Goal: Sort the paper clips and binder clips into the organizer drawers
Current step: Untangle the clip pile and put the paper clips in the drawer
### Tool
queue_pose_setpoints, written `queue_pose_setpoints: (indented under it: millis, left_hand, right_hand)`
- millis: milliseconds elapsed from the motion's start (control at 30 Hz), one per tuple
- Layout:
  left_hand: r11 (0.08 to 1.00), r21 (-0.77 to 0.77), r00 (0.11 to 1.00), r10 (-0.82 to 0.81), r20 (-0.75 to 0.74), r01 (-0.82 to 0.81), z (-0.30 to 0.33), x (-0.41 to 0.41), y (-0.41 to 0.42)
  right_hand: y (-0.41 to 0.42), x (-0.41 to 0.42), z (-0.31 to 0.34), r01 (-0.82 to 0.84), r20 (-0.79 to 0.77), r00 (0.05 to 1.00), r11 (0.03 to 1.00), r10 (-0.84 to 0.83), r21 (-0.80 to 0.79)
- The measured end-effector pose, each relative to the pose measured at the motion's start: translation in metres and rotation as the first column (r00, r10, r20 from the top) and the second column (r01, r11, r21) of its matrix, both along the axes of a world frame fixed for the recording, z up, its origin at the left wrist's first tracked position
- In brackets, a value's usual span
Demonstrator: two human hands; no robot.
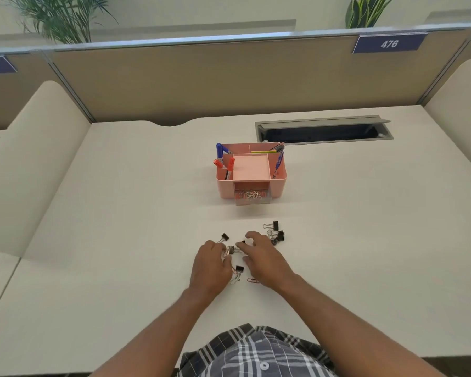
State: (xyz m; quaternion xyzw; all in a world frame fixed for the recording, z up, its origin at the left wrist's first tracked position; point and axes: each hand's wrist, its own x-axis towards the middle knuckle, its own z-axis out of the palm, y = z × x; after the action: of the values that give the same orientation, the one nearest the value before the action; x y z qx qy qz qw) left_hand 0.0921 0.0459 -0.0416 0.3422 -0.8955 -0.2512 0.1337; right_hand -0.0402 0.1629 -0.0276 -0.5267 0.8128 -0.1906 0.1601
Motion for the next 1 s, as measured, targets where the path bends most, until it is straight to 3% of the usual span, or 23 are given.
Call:
queue_pose_setpoints:
  millis: [167,433,567,667,767,1000]
  left_hand:
    - [1.000,-0.008,0.998,0.001,0.061,0.000,0.001,0.002,0.004]
    - [0.996,-0.046,0.989,-0.071,0.132,0.077,0.004,-0.008,-0.002]
    - [0.999,0.046,0.994,-0.011,0.108,0.006,0.008,-0.016,-0.006]
    - [0.967,0.208,0.989,0.144,0.041,-0.150,0.013,-0.017,-0.012]
    - [0.934,0.292,0.977,0.212,0.010,-0.205,0.016,-0.012,-0.017]
    - [0.934,0.305,0.976,0.213,-0.055,-0.187,0.022,-0.015,-0.023]
  right_hand:
    - [-0.020,0.006,-0.004,-0.001,-0.176,0.984,1.000,0.000,-0.003]
    - [-0.008,-0.016,-0.012,0.184,-0.104,0.976,0.980,-0.191,-0.072]
    - [-0.019,-0.008,-0.001,0.098,-0.065,0.992,0.982,-0.110,-0.159]
    - [-0.031,0.002,-0.001,0.000,-0.071,0.997,0.998,-0.005,-0.061]
    - [-0.038,0.007,-0.008,-0.036,-0.122,0.992,0.999,0.037,0.012]
    - [-0.042,0.007,0.000,-0.068,-0.092,0.993,0.992,0.078,0.109]
